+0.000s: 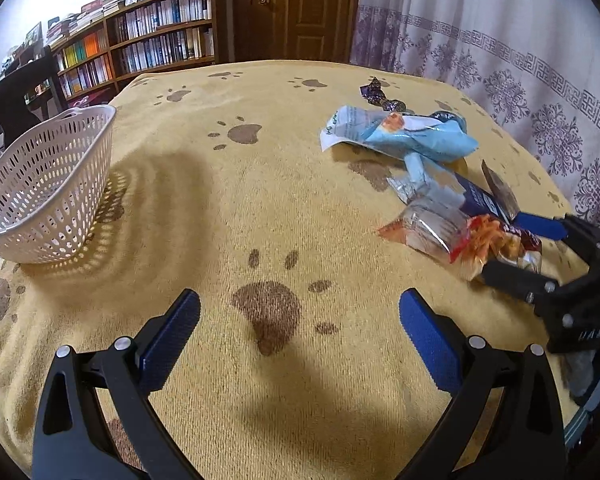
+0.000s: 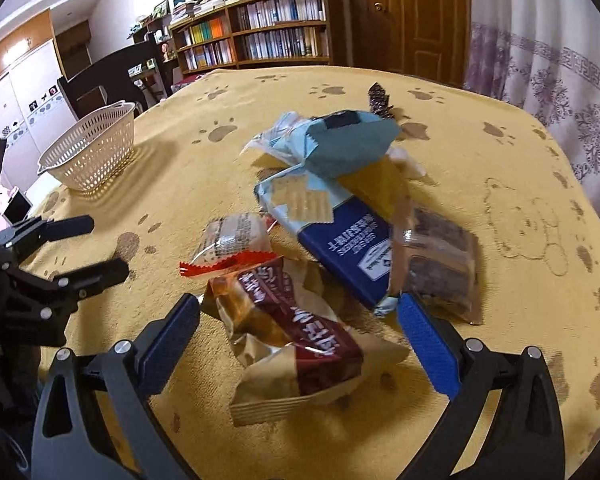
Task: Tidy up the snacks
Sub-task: 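Grasp the brown-gold pastry pack with right tool while left tool grasps clear bread bag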
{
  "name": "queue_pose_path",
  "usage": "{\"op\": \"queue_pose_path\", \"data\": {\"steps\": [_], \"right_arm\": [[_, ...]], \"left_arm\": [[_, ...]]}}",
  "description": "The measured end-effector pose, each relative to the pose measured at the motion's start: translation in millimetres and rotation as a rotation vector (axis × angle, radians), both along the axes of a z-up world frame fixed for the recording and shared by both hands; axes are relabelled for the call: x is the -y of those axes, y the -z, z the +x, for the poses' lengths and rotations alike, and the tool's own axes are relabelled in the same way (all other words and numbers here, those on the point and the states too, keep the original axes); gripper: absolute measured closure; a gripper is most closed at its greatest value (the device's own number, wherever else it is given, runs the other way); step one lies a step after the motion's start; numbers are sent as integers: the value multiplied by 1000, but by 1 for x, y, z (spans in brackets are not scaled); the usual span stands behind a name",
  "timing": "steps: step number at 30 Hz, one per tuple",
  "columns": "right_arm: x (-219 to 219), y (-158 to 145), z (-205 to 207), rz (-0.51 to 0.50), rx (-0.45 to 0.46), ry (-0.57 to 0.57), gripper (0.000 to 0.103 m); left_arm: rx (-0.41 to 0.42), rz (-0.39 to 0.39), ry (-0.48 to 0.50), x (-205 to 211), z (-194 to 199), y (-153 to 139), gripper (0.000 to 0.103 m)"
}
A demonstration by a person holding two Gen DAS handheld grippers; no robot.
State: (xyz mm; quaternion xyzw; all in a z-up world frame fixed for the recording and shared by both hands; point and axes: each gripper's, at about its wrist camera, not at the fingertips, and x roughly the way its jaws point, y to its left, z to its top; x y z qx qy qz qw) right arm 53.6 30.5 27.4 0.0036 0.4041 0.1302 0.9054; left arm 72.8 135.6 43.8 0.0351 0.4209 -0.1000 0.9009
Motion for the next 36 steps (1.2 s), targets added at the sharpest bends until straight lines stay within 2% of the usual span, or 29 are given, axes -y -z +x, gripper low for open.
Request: {"op": "queue_pose_path", "data": {"steps": [4,7,8,10,11,14,24,31,36], "right_arm": [[-5,5,-1,-13,-3,5,9],[-4,6,-5,-41,5,25,23],[-4,6,-6,-47,8,33,31],[1,5,-11,-26,11,40,37],[4,4,-12,-14,8,41,44],[12,2,-20,18,5,64,49],[40,-17,-40,106,54,130,49],[46,-24,-43,167,55,127,49],[51,-35,-48,201,87,125,49]], "left_arm": [[1,2,12,4,4,-1,2],[5,4,23,8,6,-2,2],[5,4,25,9,6,-3,2],[7,7,34,14,7,-4,2],[7,9,40,17,8,-5,2],[13,17,61,25,9,-9,2],[32,56,198,71,20,-3,2],[22,123,329,104,26,13,2],[24,143,379,119,32,19,4]]}}
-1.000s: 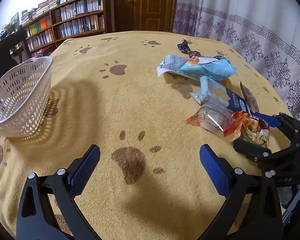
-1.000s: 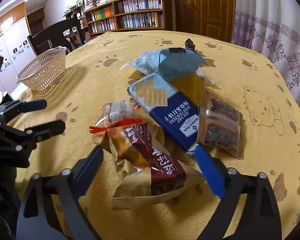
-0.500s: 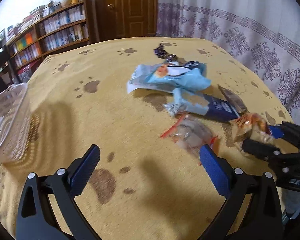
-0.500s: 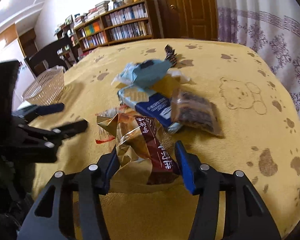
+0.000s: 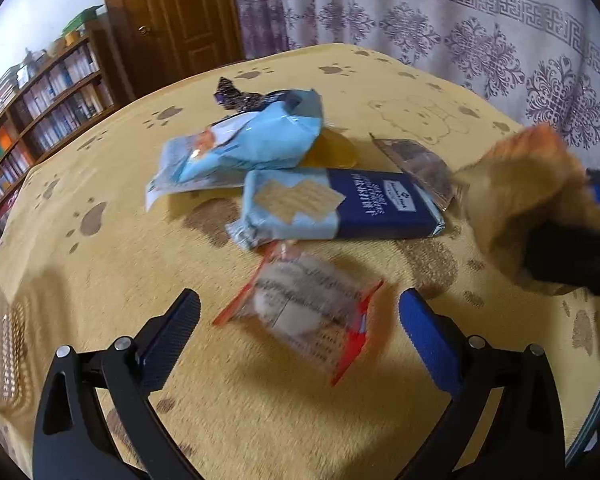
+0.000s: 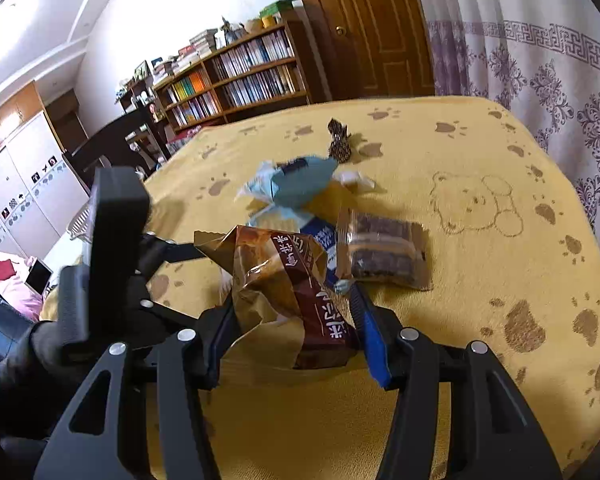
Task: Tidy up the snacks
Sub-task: 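Grasp the brown-gold pastry pack with right tool while left tool grasps clear bread bag, then carry both packs over the white basket and open both tools to drop them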
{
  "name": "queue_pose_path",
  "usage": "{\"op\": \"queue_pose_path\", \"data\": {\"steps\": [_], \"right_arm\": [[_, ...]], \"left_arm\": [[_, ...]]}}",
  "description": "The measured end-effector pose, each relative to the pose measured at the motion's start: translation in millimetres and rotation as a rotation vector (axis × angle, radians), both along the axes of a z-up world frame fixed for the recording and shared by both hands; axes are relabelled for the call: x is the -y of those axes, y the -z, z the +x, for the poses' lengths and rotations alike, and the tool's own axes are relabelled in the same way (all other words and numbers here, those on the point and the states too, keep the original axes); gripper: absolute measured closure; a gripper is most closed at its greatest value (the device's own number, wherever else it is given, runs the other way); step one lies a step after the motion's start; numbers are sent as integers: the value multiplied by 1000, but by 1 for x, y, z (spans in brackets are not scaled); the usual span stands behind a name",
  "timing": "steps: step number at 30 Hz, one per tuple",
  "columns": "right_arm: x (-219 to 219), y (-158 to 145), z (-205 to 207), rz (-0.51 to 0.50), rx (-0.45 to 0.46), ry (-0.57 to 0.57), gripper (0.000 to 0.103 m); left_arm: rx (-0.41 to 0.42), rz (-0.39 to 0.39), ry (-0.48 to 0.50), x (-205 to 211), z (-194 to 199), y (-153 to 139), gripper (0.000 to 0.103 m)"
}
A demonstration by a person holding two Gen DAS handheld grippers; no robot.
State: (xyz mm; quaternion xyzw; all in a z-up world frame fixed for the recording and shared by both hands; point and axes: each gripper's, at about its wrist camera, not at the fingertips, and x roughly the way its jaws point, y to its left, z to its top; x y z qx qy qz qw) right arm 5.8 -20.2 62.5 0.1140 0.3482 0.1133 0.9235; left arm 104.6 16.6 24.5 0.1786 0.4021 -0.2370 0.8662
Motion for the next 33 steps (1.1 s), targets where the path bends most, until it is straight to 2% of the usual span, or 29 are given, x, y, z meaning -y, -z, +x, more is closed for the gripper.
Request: {"op": "queue_pose_path", "data": {"steps": [2,3,7,10,18,33], "right_arm": [[2,-3,-1,8,9,5,49],[3,-4,-1,11,10,7,49],[5,-1,1,14,0,13,49],[5,1,1,11,-6,16,49],[3,-1,-1,3,2,24,49],[-2,-2,-8,4,-12,61,49]], "left_arm": [[-10,6,15,4,2,4,18],[-15,1,16,4,2,6,19],[-32,-48,37,0,0,4,39],[-26,-61,36,-2,-4,3,48],[-27,-113,-23,-20,-13,-5,52],[156,-81,-149,-50,-38,-46,52]]}}
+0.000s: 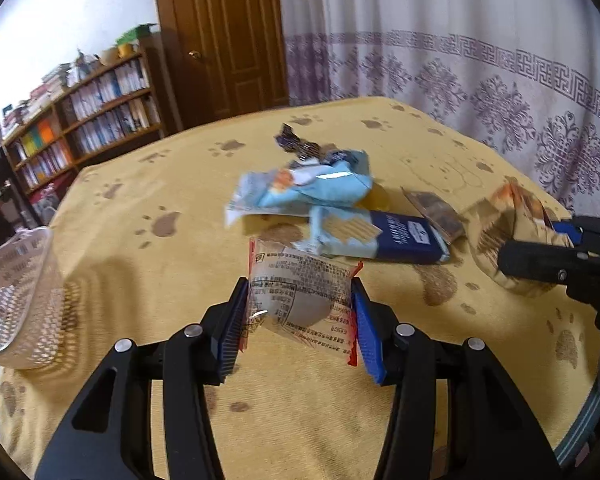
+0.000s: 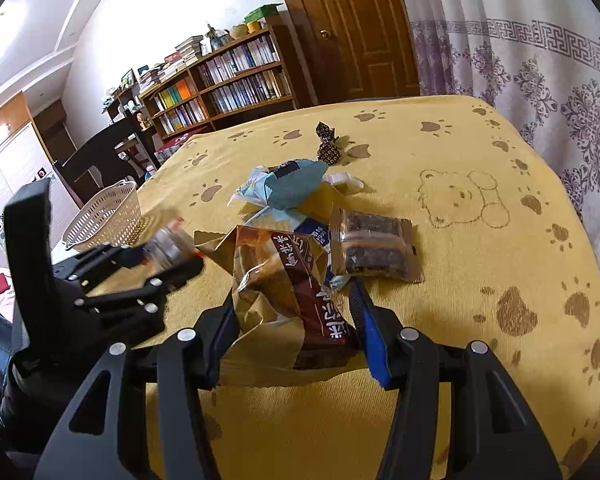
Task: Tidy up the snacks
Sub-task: 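Carry both packs over the white basket and open both tools to drop them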
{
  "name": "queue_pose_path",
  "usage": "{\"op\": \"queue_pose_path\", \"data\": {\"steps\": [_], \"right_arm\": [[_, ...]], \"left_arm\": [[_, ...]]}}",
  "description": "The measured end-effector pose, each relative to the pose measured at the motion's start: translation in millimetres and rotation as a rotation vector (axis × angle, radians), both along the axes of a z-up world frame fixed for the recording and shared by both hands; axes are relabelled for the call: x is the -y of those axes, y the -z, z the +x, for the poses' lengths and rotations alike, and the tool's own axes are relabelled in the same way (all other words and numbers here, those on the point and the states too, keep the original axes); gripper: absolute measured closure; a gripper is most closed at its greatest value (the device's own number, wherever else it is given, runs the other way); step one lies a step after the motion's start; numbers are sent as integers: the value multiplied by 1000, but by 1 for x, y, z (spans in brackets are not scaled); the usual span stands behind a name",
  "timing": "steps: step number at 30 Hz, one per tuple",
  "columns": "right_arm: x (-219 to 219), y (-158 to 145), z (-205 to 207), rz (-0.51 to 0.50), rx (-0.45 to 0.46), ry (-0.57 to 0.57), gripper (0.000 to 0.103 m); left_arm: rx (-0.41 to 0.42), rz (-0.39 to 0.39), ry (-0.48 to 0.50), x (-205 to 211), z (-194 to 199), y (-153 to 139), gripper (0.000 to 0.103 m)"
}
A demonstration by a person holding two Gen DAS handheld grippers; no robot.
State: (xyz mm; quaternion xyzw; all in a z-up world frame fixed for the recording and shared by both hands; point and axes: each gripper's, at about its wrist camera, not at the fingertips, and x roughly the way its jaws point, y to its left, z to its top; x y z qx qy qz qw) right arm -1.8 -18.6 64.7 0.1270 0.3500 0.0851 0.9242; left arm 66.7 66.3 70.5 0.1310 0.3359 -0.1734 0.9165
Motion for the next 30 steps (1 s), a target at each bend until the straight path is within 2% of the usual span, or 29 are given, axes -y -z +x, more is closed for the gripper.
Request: {"op": "queue_pose_path", "data": {"steps": [8,17,23,30], "right_arm": [[-8,2,-2,-9,-15,23,49],[-33,-7,-1,3,-11,23,49],[-59,-22,7,7,20,1,49],[-104,-32,23,-21,18,-56,49]], "left_arm": [[35,-32,-70,-29,-2,-15,52],[111,-42,-157,-68,-1,-38,52],[195,12,-198,-94,-3,-59,52],[225,-4,-272,-143,0,-73,52]]}}
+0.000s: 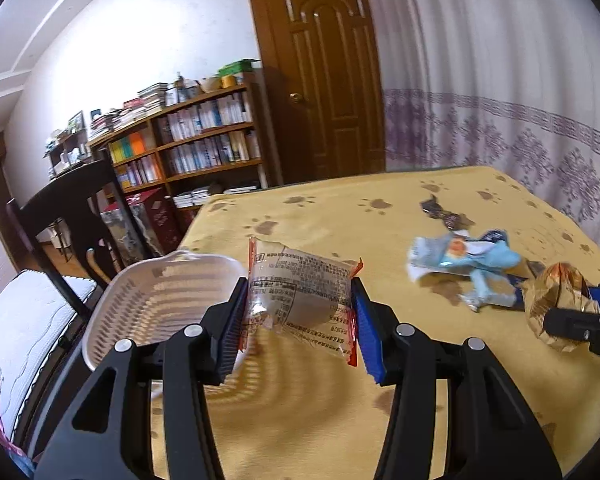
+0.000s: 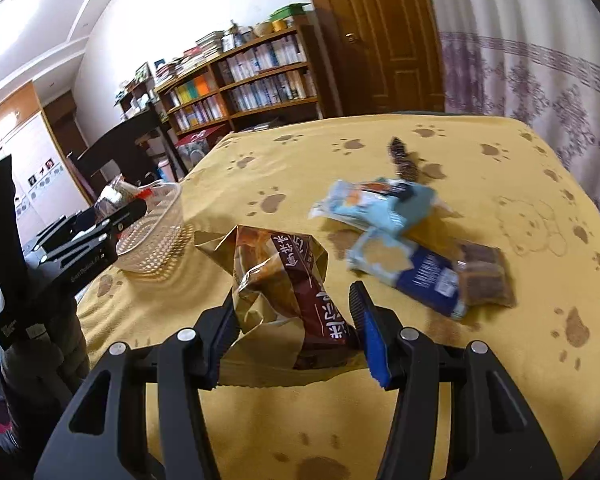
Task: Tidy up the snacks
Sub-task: 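Carry both packs over the white basket and open both tools to drop them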
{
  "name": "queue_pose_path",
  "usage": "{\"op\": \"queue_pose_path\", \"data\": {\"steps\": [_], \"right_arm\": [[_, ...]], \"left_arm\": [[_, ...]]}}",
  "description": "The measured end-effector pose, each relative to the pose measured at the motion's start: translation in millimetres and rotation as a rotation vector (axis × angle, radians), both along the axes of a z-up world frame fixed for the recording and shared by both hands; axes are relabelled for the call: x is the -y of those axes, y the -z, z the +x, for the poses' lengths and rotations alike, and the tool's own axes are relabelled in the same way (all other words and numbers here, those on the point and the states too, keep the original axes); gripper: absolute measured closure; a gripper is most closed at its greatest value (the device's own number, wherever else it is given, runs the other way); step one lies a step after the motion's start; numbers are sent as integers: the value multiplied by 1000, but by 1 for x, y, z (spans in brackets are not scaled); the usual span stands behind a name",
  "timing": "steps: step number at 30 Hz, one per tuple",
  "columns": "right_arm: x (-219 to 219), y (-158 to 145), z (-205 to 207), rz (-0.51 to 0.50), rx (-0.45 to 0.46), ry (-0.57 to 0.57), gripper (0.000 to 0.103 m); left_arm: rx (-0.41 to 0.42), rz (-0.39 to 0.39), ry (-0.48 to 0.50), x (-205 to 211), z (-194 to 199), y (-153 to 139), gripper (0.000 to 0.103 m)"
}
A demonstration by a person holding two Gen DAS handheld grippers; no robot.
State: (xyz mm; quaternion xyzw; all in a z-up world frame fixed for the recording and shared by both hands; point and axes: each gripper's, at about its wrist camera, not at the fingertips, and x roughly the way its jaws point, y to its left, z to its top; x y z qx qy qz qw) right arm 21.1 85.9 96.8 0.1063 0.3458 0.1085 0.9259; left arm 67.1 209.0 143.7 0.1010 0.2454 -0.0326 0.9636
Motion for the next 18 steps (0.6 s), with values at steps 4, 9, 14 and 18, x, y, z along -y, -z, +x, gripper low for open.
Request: {"op": "queue_pose_path", "data": {"steps": [4,9,14,18], "right_arm": [[-29,-7,10,-27,3,-46,49],[-56,-12,22,-47,1,-85,49],[-86,-17,35,-67,4,-130,49],[-105,-23,46,-79,13,-152,49]], "left_arm": [[15,-36,-52,-35,7,-10,52],[2,-94,-107,-83,20,-15,52],[-50,-163,-118,-117,38,-8,42],[-62,-212,-165,-135,47,-1,11]]}}
